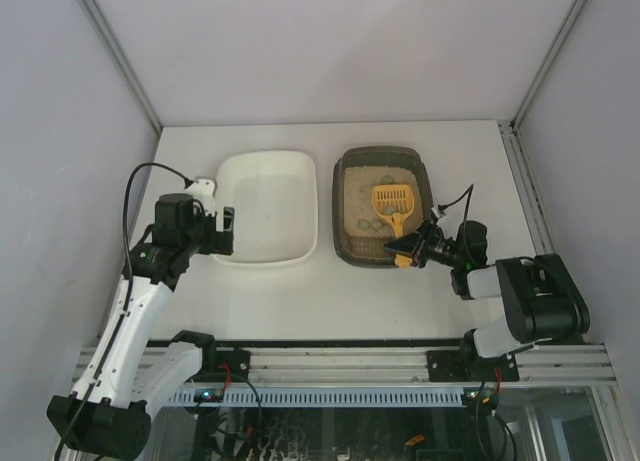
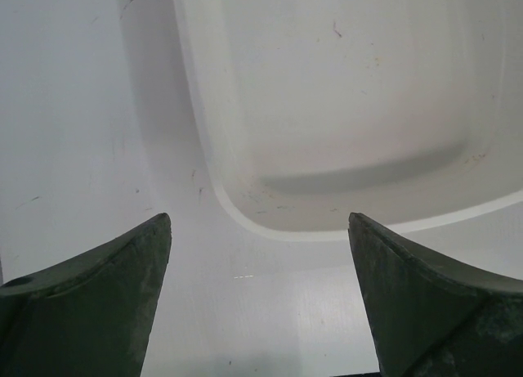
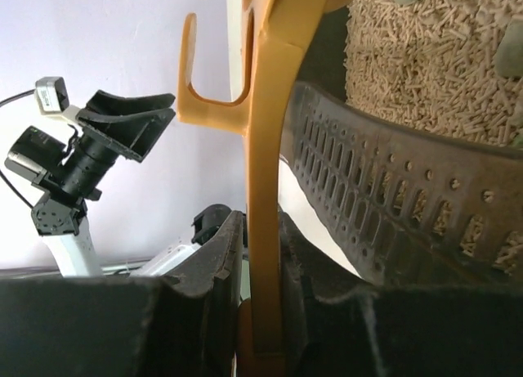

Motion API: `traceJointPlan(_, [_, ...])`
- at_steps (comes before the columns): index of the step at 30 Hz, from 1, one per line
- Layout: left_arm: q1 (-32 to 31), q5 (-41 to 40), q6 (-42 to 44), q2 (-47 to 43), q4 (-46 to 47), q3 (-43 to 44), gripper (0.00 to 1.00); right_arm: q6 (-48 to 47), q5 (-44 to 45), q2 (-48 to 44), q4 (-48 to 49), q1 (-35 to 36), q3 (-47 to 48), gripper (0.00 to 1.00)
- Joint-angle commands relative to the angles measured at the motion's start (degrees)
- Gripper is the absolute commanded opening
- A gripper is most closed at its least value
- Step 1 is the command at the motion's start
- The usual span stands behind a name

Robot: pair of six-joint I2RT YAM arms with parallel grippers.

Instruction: Clean the litter box

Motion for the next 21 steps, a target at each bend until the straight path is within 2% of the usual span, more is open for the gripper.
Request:
traceJointPlan(1, [1.00,6.42,7.41,-0.87,0.06,0.89,0.95,-4.07,1.11,-3.08,-5.26,2.88,5.16,0.00])
traceJointPlan(3, [1.71,5.64,9.96,1.46,-2.52,4.88,0.97,-12.74,4.65,-7.48,-23.46,7.45,11.33,0.00])
traceJointPlan(5, [5.45,12.22,12.37,4.88,-7.99,11.22,0.98,-21.87,11.64,-11.62,-41.51,12.22,18.89,0.00])
traceJointPlan(6, [7.77,16.68,13.49,6.33,-10.16,13.94,0.99,-24.28,14.22,-12.57,-46.13,14.05,21.84,0.00])
traceJointPlan(10, [14.31,29.63,16.44,10.98,-17.40,23.00,1.00,-22.04,11.62,-10.04,-47.07,17.48,28.43,0.00])
traceJointPlan(13, [19.60,36.73,17.59,13.92,-21.60,27.00,1.00,-25.20,14.27,-5.66,-55.58,21.02,36.49,0.00])
traceJointPlan(15, [22.27,38.46,17.54,15.18,-22.29,27.67,1.00,-31.48,20.61,-1.63,-65.30,24.55,43.94,0.00])
traceJointPlan(19, [24.07,35.13,17.04,16.79,-21.45,26.19,0.99,-38.69,38.09,8.23,-86.20,33.35,60.94,0.00])
traceJointPlan(21, [25.15,35.24,17.36,17.10,-21.54,25.14,0.98,-41.41,46.83,13.30,-92.81,37.76,69.09,0.00])
